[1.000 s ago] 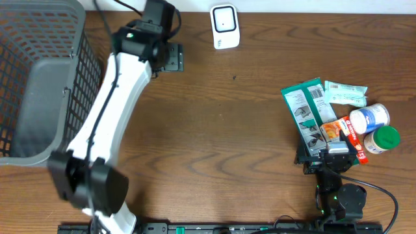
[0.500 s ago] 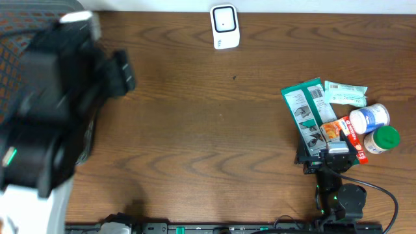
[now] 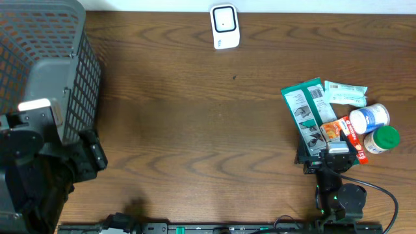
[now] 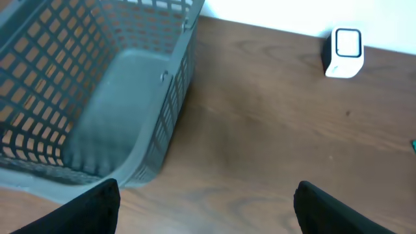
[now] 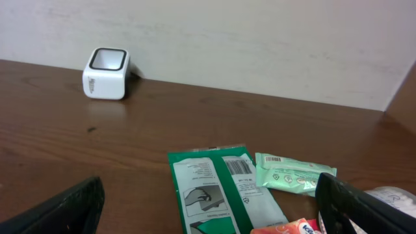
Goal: Scan the item barcode
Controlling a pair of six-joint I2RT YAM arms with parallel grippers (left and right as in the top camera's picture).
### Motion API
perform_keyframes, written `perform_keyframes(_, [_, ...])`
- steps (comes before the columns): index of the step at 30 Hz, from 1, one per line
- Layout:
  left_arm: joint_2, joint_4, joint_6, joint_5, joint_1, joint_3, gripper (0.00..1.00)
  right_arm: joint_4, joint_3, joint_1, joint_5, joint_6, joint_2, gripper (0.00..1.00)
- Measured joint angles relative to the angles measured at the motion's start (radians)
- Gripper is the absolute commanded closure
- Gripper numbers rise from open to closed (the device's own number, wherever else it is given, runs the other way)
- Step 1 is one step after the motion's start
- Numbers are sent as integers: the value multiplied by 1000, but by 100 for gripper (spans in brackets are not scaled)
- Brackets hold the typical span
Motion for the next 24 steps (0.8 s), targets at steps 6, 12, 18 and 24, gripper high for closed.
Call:
perform_keyframes(6, [-113, 21, 0, -3, 20, -167, 18, 0, 0, 0, 0, 0, 0, 1])
perform_keyframes(12, [-268, 167, -12, -3, 82, -414, 18, 0, 0, 0, 0, 0, 0, 1])
perform_keyframes(18, [-441, 384, -79, -2, 119, -666, 18, 0, 0, 0, 1, 0, 0, 1])
perform_keyframes(24, [-630, 623, -114, 38, 163, -894, 18, 0, 0, 0, 1, 0, 0, 1])
